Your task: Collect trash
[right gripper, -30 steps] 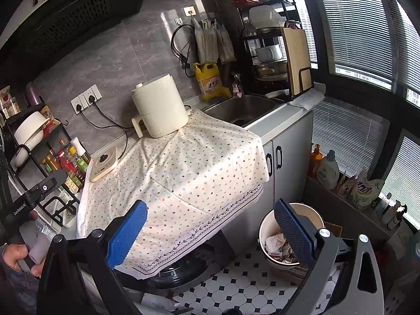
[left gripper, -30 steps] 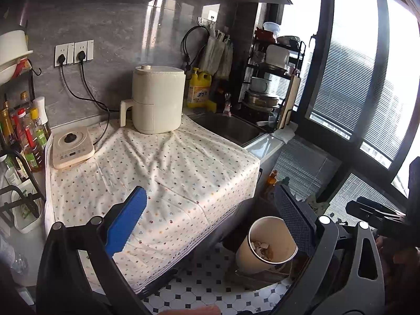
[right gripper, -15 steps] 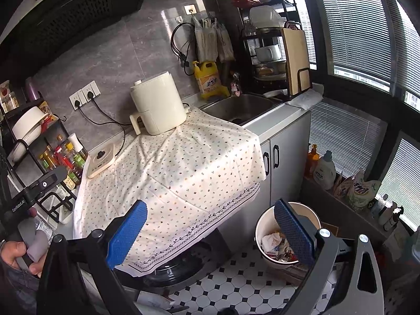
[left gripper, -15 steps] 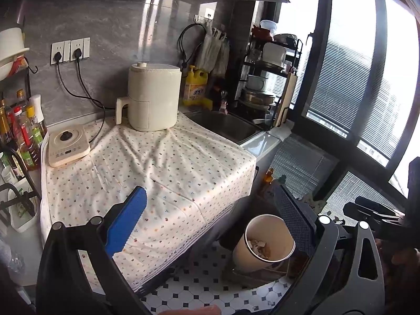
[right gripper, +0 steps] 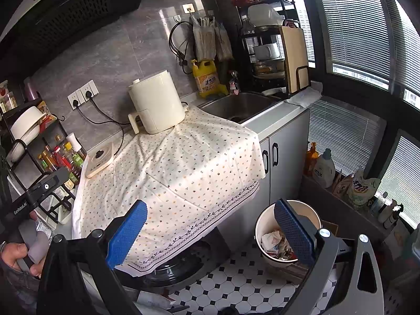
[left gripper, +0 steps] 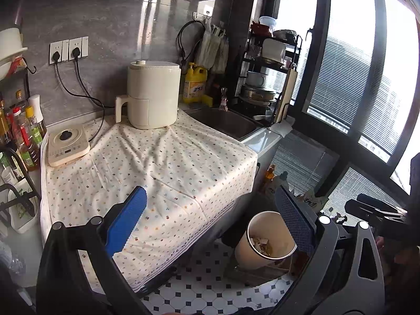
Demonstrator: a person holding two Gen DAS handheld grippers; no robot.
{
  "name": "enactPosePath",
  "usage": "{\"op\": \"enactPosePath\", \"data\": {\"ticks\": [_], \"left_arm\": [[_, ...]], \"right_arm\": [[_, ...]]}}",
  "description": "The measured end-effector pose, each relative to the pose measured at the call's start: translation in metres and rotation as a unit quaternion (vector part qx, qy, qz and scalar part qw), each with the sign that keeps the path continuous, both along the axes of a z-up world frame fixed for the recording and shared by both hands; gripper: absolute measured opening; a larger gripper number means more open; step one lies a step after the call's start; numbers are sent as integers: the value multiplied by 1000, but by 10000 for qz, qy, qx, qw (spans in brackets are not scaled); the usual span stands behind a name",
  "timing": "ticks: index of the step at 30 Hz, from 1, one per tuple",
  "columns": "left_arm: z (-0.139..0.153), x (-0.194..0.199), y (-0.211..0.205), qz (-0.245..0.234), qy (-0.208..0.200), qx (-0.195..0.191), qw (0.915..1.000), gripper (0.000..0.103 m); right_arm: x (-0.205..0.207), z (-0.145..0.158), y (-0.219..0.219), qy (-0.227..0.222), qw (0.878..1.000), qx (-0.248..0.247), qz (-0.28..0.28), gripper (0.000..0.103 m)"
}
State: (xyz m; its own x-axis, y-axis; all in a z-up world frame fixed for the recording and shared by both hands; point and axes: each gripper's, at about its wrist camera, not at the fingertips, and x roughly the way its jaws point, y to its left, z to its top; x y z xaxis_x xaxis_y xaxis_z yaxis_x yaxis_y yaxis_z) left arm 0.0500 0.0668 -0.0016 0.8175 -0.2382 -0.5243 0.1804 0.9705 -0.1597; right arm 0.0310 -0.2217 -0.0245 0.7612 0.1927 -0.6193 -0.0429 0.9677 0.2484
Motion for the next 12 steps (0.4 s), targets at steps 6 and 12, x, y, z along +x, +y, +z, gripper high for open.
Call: {"op": "enactPosePath", "data": {"ticks": [6, 12], "left_arm": [[-3, 3, 1, -61, 47, -6, 10000, 97], [-16, 23, 15, 93, 66, 115, 9999, 97]], "right_arm": [[2, -3, 1, 20, 10000, -11, -14, 95], [8, -6, 4, 111, 9999, -10, -67, 95]]}}
